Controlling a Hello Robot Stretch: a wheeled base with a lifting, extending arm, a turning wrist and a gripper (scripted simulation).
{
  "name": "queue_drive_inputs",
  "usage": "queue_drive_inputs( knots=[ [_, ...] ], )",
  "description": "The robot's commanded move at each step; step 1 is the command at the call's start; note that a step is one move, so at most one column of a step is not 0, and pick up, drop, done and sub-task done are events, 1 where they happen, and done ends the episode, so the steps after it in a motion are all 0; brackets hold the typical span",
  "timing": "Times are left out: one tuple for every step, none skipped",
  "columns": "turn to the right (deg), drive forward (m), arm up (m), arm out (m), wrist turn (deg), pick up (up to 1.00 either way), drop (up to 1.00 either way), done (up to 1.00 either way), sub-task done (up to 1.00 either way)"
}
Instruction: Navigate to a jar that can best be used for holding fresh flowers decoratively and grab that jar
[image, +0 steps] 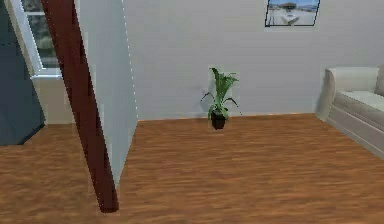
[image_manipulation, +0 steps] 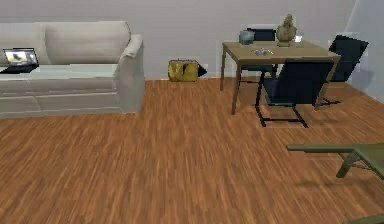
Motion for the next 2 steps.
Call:
queue_drive_inputs(
  knots=[
    [0.0, 0.55, 0.00, 0.00, 0.0, 0.00, 0.00, 0.00, 0.00],
    [-45.0, 0.00, 0.00, 0.00, 0.0, 0.00, 0.00, 0.00, 0.00]
  ],
)
